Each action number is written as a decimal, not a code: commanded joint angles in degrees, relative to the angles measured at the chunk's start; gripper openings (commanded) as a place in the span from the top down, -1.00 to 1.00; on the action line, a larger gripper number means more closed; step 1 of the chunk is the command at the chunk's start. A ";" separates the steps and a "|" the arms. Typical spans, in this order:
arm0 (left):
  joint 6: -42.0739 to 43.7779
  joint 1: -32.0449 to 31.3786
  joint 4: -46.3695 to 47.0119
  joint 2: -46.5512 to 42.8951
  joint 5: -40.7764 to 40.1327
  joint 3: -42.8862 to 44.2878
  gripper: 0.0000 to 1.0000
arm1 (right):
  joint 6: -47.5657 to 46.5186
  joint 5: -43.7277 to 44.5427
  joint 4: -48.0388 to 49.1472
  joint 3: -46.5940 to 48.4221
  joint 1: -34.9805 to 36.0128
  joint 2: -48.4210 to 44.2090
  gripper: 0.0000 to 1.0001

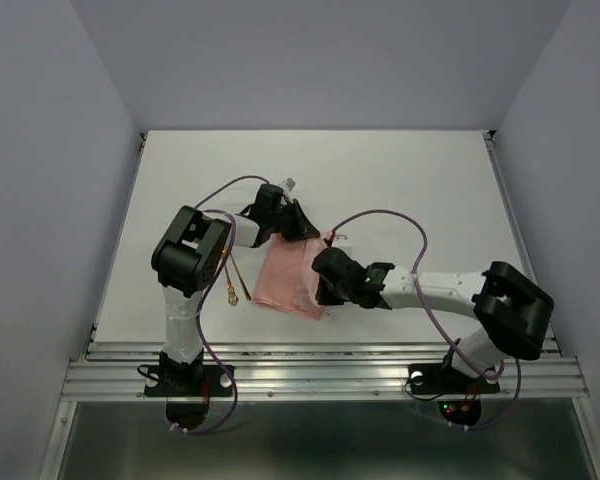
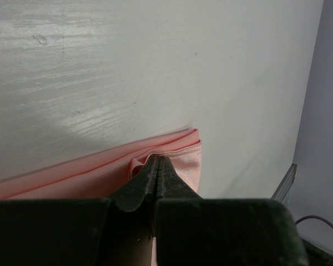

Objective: Fold the napkin into a case and place the utensils inside
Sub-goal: Smooth out the 2/3-rectangle-folded napkin at the center of the board.

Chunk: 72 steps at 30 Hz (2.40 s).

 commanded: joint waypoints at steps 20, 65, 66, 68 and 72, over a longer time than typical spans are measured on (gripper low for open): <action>3.92 0.55 -6.93 -0.89 -2.76 -1.42 0.81 | -5.20 1.78 1.70 8.84 -13.98 4.18 0.89; 6.29 0.55 -10.98 1.48 -4.16 1.92 0.73 | -0.01 -2.36 6.98 1.81 -4.23 7.16 0.96; 6.20 0.47 -10.98 1.40 -4.16 1.83 0.73 | -0.01 -2.01 6.63 1.90 -4.23 7.09 0.96; 6.29 0.46 -11.07 1.31 -4.16 1.66 0.73 | -0.19 -1.05 6.01 1.63 -4.23 6.12 0.96; 6.38 0.46 -10.98 1.48 -4.25 1.57 0.73 | -1.42 -0.43 4.17 1.72 -4.23 2.18 0.95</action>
